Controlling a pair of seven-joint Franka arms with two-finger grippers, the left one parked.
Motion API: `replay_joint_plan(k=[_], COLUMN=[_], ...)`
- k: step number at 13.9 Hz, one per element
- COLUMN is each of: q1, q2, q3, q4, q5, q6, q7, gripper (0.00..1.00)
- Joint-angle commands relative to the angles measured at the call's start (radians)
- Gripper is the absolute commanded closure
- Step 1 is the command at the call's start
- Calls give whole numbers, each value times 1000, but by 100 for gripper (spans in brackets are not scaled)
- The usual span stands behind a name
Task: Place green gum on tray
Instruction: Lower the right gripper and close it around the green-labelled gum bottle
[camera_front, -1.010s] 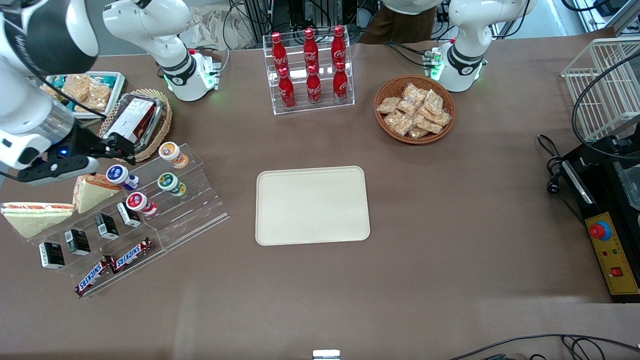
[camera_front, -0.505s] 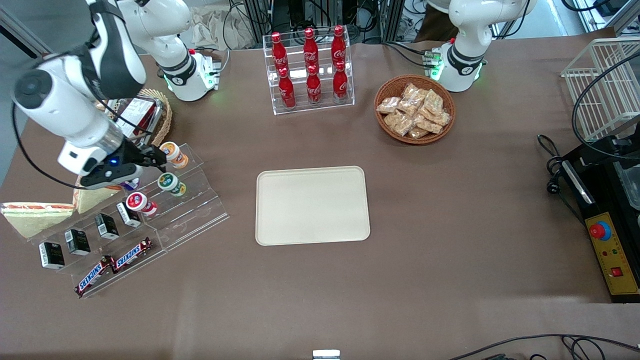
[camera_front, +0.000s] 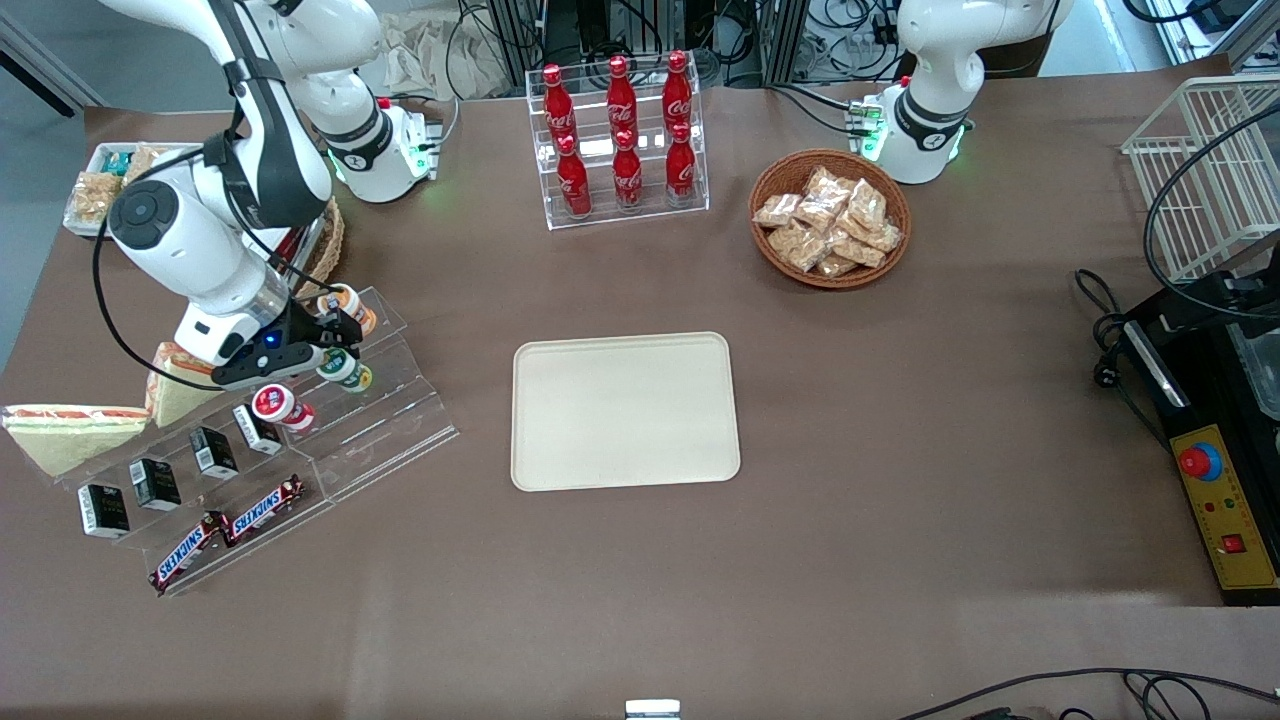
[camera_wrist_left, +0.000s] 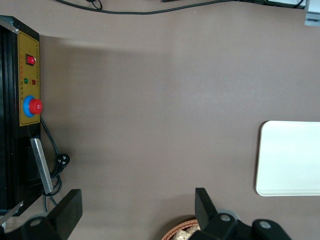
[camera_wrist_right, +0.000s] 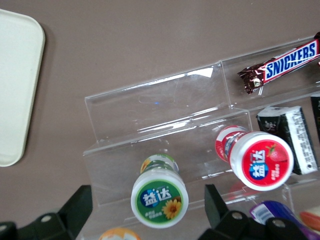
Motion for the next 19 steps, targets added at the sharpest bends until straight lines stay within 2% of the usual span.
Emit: replay_joint_plan(k=[1,9,10,11,13,14,16,19], q1=[3,2,2,2,2,2,2,2], q2=[3,7,7,7,10,12,10,7], q3=[-2,-2,-2,-2,-2,-2,-2,-4], q4=[-83,-124,-126,-126,-126,-126,-123,-102], q5=[-19,-34,-32,-34,-34,-34,-34,-34], q6=[116,141,144,144,141,140,134,126], q7=[-6,-6,-6,-6,-6,-6,-6,-3], gripper=[0,0,4,18,53,65,82,84])
